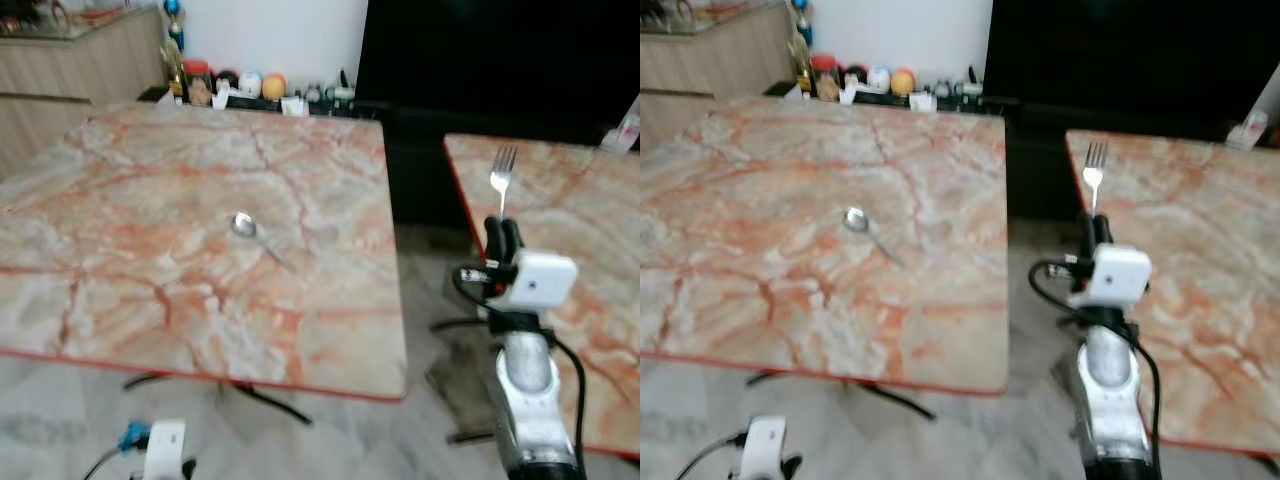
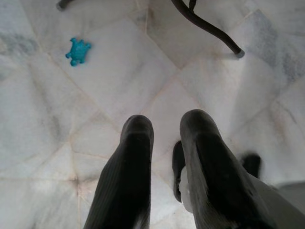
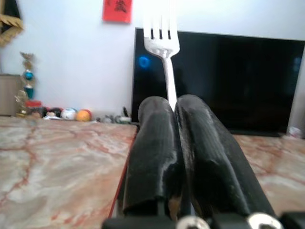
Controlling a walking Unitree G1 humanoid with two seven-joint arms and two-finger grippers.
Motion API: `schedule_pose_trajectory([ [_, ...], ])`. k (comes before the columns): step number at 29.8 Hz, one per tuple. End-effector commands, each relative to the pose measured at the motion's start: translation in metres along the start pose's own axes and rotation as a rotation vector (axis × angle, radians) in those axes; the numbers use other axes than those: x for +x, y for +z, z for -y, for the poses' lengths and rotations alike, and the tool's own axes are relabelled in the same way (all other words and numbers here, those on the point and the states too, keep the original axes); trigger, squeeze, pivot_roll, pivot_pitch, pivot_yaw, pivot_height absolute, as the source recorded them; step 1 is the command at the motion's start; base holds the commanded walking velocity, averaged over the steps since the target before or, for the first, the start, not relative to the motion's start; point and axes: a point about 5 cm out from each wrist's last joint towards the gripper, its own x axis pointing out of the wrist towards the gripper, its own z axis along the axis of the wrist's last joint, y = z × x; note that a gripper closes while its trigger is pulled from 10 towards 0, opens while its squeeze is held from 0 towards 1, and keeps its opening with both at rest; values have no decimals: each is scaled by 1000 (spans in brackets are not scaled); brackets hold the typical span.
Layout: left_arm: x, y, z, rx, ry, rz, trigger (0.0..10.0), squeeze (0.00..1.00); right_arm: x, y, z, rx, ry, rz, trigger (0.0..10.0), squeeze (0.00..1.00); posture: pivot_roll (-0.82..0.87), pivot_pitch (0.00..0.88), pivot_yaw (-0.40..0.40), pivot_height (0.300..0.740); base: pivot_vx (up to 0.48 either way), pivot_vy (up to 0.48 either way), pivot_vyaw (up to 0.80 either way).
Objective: Setting the table
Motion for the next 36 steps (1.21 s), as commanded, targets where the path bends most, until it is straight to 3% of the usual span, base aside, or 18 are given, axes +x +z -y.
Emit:
schedule_pose_trajectory([
  [1, 0, 1, 5, 1, -13, -1, 10000, 0, 2, 4, 5, -7, -15, 18, 10000, 0, 72, 0, -43, 740, 0, -326, 0],
  [36, 0, -3, 2, -5, 2, -15, 10000, 0, 7, 14, 2, 2, -16, 34, 10000, 0, 63, 0, -33, 740, 0, -326, 0],
])
